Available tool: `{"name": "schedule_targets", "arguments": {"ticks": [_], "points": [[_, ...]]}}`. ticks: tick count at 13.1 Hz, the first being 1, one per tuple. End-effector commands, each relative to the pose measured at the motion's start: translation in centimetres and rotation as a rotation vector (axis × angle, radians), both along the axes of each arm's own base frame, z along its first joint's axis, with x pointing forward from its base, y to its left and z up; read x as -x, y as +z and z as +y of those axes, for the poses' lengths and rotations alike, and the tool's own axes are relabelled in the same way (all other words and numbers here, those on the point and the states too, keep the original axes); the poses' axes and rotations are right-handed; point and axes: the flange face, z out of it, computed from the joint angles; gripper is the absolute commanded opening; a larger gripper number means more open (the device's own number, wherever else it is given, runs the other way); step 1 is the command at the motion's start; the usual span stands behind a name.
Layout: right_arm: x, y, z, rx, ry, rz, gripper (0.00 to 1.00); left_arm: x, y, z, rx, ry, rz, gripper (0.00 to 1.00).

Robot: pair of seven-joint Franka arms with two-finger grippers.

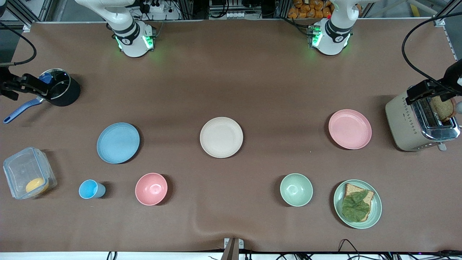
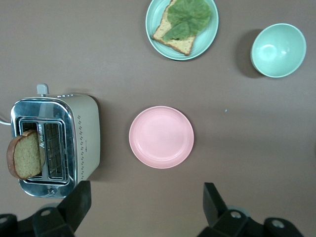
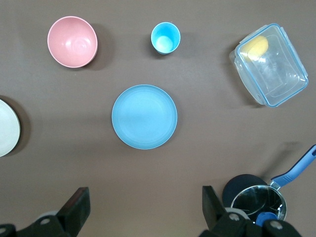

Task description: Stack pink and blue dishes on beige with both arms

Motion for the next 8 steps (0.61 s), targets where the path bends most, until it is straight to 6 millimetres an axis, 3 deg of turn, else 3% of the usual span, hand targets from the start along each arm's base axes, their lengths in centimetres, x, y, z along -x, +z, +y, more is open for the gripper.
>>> {"name": "schedule_targets", "arguments": {"ticks": [1,2,3,4,6,8], "points": [[-0.4,-0.5,1.0,0.006,0.031,0.016,1.00,-1.6,-5.4,1.4,-0.007,-0.010,0.002,1.00],[-0.7,-1.5,2.3,0.044,0.061,0.043,1.00,-1.4,-8.7,1.7,-0.009,0.015,0.012,1.00],[-2.3,-4.4,2.8,0.085,0.078,0.087,1.00,-0.8,-11.4,1.4,-0.010,0.033,0.011,1.00],[-3.8,-6.5,2.4,0.095,0.063,0.116,1.00,-0.4,-14.0,1.6,-0.010,0.071,0.017,1.00],[-5.2,-9.2,1.3,0.090,0.056,0.153,1.00,1.0,-20.0,4.5,-0.006,0.142,0.009,1.00],[-6.3,-13.4,-1.2,0.074,0.028,0.222,1.00,2.3,-24.5,5.7,-0.002,0.157,-0.046,1.00]]}}
